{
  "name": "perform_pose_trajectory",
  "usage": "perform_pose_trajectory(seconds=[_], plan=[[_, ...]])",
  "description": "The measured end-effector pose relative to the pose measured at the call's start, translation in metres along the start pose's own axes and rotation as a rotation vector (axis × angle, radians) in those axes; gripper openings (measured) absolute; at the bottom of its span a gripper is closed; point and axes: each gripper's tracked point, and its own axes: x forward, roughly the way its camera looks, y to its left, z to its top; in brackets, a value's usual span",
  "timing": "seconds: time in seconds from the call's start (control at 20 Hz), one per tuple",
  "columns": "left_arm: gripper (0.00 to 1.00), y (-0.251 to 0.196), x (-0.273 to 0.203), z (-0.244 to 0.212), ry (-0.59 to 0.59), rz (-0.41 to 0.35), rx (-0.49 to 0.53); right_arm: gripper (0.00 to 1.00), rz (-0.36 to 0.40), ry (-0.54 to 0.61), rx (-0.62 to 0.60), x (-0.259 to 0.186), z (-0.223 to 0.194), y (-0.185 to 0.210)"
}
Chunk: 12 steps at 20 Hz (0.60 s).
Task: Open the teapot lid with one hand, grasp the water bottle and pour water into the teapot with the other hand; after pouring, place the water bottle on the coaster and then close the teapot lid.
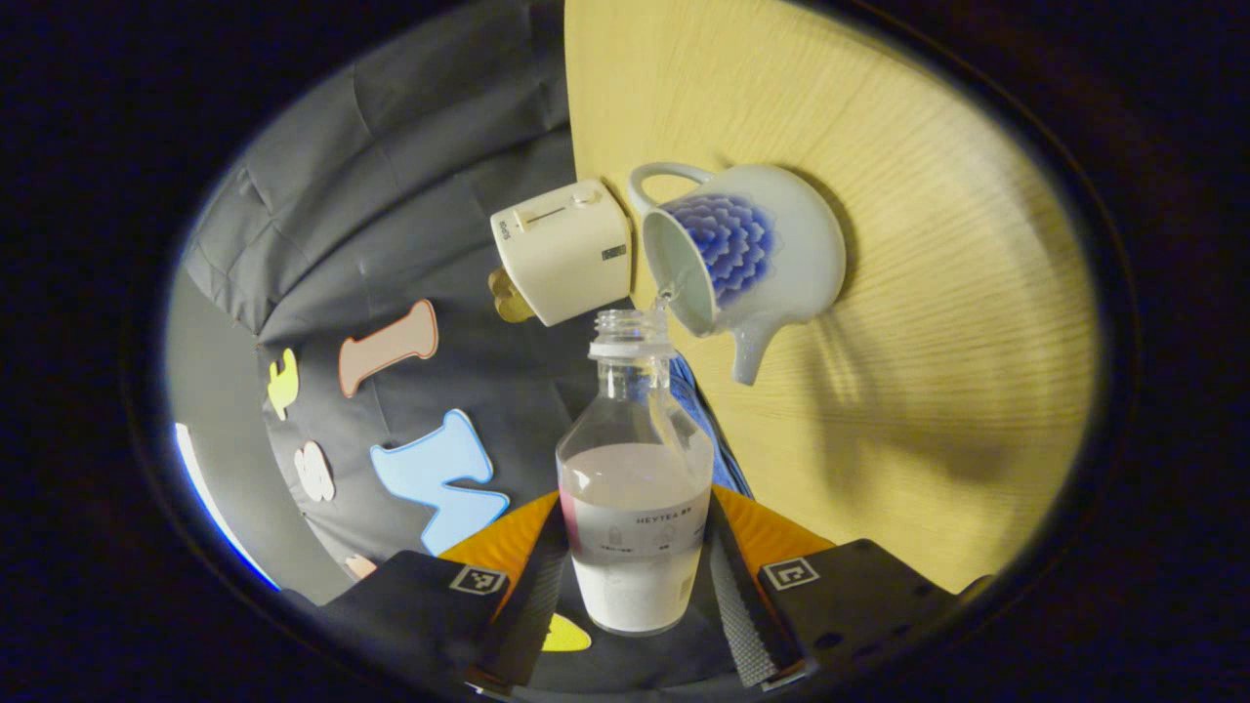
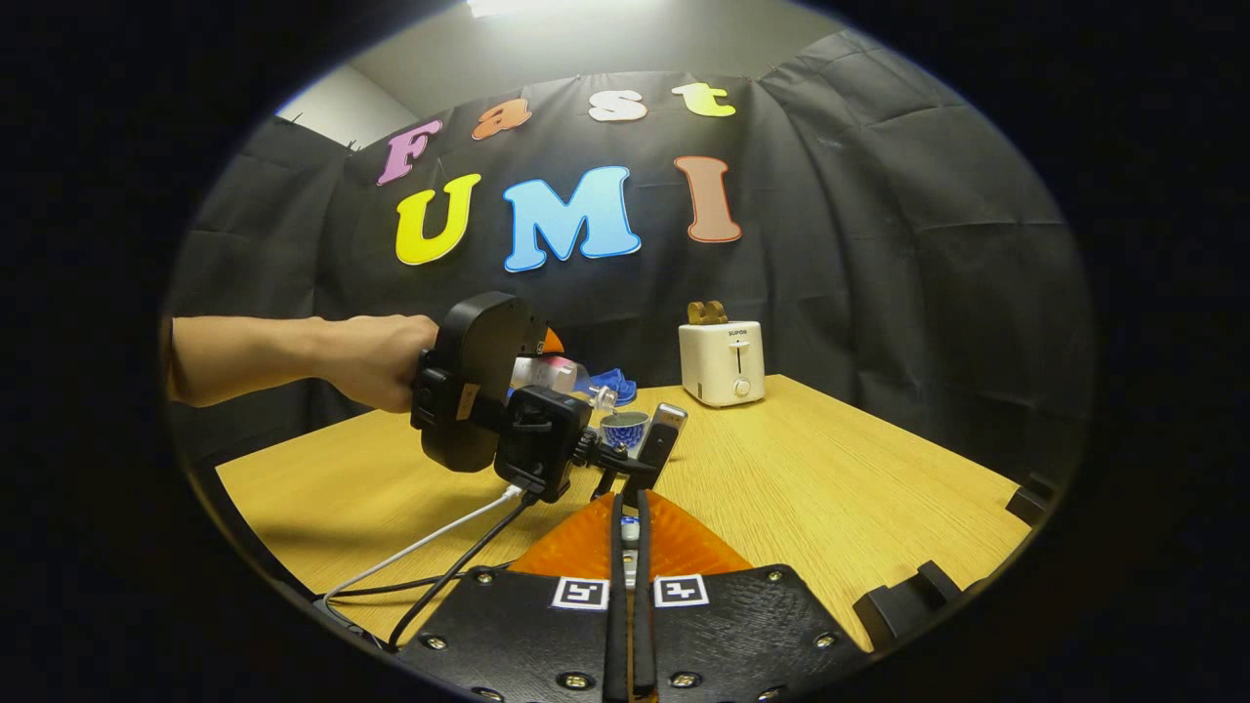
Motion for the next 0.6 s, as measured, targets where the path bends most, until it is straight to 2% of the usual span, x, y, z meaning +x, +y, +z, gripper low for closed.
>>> perform_pose_trajectory(seconds=[0.4,0.45,0.5,0.6], plan=[[0.87,0.0041,-0.0001,-0.0038,0.007,-0.006,0.065,0.02,0.002,0.002,0.003,0.0002,0.0022,0.0021],[0.8,0.0049,0.001,-0.004,0.005,-0.006,0.07,0.02,0.004,0.003,0.002,-0.0003,0.0019,0.0024],[0.87,0.0042,0.0006,-0.0052,0.011,-0.013,0.074,0.02,0.005,0.006,0.002,-0.001,0.0008,0.0024],[0.87,0.0075,-0.0001,-0.0027,0.008,-0.006,0.088,0.02,0.004,0.01,0.0,-0.0008,-0.0008,0.0014]])
